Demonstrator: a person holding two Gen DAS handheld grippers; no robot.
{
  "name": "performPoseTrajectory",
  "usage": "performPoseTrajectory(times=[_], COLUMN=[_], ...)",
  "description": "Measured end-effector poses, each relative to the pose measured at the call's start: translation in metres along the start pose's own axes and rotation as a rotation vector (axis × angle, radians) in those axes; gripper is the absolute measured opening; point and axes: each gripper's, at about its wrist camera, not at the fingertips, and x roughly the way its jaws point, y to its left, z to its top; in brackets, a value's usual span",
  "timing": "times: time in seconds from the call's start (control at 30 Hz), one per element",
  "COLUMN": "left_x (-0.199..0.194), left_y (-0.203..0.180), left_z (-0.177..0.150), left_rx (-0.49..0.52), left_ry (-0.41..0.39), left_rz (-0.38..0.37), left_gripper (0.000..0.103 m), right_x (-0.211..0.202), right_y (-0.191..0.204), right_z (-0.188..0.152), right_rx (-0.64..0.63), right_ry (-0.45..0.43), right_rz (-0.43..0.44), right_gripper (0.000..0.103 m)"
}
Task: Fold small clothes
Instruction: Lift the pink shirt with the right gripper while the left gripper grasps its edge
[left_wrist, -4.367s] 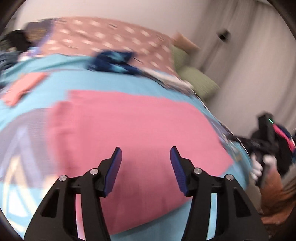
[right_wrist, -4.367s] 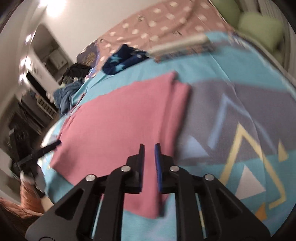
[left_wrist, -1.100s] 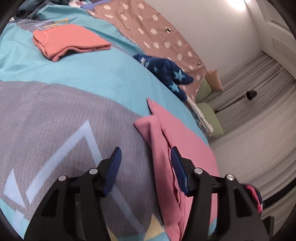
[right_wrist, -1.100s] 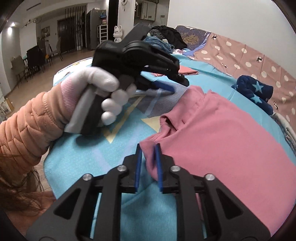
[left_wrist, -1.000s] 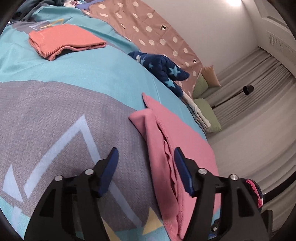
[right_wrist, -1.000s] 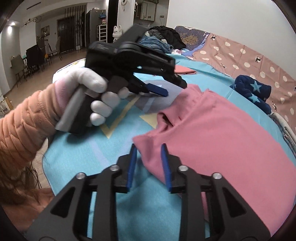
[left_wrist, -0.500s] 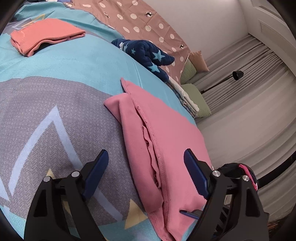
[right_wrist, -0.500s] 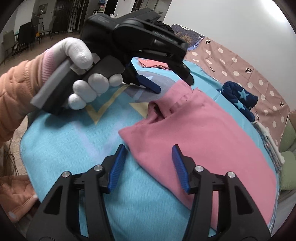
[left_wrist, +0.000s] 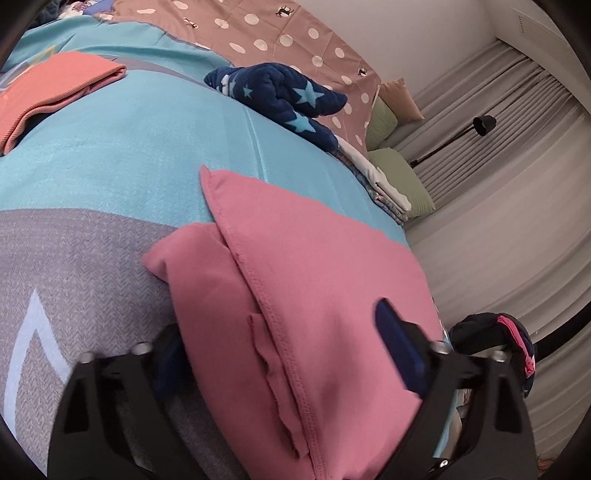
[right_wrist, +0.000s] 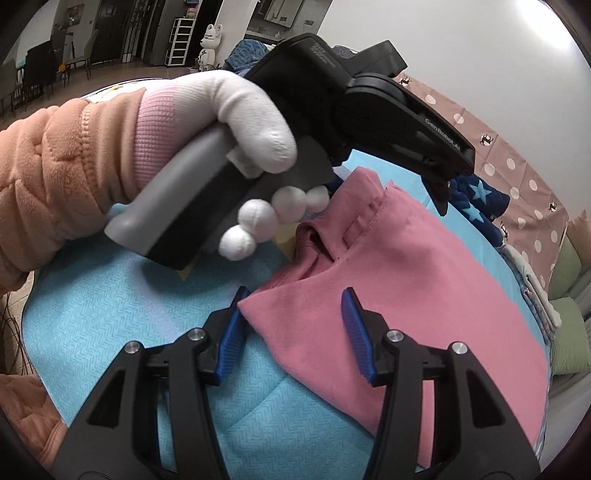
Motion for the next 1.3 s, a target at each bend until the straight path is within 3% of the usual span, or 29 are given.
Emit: performPoseTrajectory(times=[0.03, 0.1, 0.13, 0.3, 0.37, 0.4, 0.43, 0.7, 1.0, 1.3], left_x=[0.001, 0.003, 0.003, 0.003, 0.004, 0.003, 0.002, -0.006, 0.009, 0.048], left_y=[0.003, 0.014, 0.018, 0.019, 0.017, 0.015, 0.014, -0.022, -0.084, -0.143], left_z=[0.000, 0.000, 0.000, 0.000, 0.001, 0.002, 0.003, 0.017, 0.031, 0.037], left_rx=[-0.010, -0.058, -0.076, -0.082, -0.081, -0.085, -0.088, -0.053, 0.005, 0.058], left_ry=[0.008, 0.032, 0.031, 0.025, 0.023, 0.020, 0.015, -0.037, -0.051, -0.007], left_rz=[0.005, -0.003, -0.011, -0.016, -0.009, -0.008, -0.012, -0.049, -0.023, 0.004], left_gripper=[0.048, 0.028, 0.024, 0.020, 0.017, 0.015, 0.014, 0.012, 0.012, 0.012], right_x=[0.000, 0.002, 0.003, 0.005, 0.005, 0.004, 0.002, -0.041, -0.069, -0.096], right_y=[-0.001, -0.003, -0.005, -0.010, -0.012, -0.012, -0.013, -0.054, -0.118, -0.166], right_z=[0.000, 0.001, 0.001, 0.001, 0.001, 0.001, 0.001, -0.007, -0.036, -0.077], right_rx=[0.004, 0.012, 0.015, 0.033, 0.042, 0.048, 0.059, 0.212, 0.415, 0.543], right_ry=[0.001, 0.001, 0.000, -0.008, -0.015, -0.018, -0.027, -0.195, -0.262, -0.332], right_rz=[0.002, 0.009, 0.011, 0.027, 0.038, 0.039, 0.047, 0.047, 0.042, 0.025], right_gripper=[0.051, 0.051, 0.051, 0.047, 0.018, 0.009, 0.007, 0.006, 0.006, 0.006])
